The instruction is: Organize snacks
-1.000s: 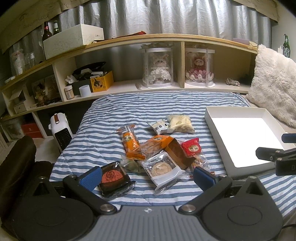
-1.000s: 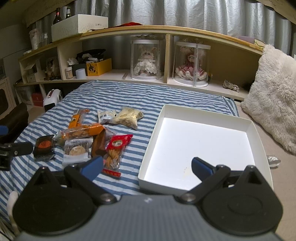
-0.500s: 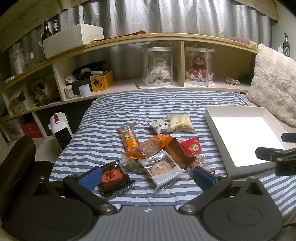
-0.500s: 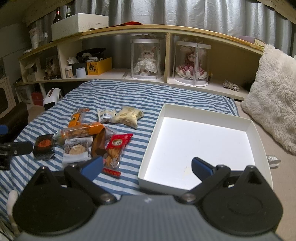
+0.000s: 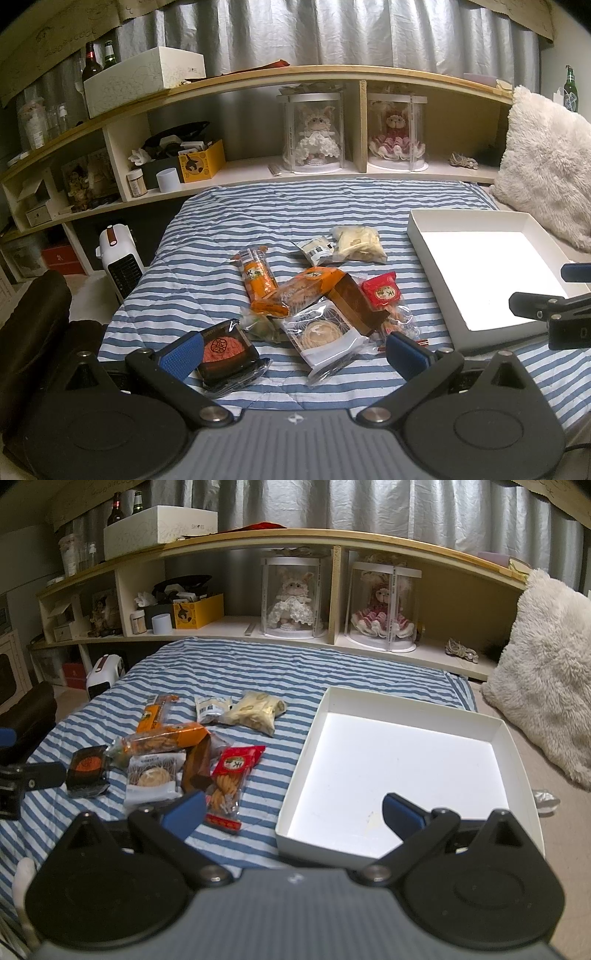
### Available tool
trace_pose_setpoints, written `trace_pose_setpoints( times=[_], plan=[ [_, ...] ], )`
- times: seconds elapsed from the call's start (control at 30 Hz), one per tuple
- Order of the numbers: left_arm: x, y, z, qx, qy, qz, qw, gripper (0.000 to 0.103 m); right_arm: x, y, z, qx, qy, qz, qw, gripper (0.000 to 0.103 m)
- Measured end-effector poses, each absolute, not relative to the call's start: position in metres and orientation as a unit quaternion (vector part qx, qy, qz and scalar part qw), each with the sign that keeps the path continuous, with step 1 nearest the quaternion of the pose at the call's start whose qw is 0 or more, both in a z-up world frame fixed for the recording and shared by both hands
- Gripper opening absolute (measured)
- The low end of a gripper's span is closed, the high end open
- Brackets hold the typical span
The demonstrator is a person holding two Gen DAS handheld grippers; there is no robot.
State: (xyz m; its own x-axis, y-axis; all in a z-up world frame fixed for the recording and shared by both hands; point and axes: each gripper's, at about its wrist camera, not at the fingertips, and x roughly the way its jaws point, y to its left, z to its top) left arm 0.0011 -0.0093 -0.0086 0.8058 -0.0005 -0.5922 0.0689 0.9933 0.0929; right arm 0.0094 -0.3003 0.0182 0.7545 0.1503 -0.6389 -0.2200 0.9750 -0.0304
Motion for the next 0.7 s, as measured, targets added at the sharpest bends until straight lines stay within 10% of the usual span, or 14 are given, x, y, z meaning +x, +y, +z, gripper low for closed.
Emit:
trace_pose_setpoints(
  times=[0.7],
  plan=[
    [0.005, -0.011, -0.022, 0.058, 0.322, -0.002, 0.945, 0.103, 0.012, -0.299, 0.015, -0.051, 0.342, 0.096, 0.933, 0.102]
  ],
)
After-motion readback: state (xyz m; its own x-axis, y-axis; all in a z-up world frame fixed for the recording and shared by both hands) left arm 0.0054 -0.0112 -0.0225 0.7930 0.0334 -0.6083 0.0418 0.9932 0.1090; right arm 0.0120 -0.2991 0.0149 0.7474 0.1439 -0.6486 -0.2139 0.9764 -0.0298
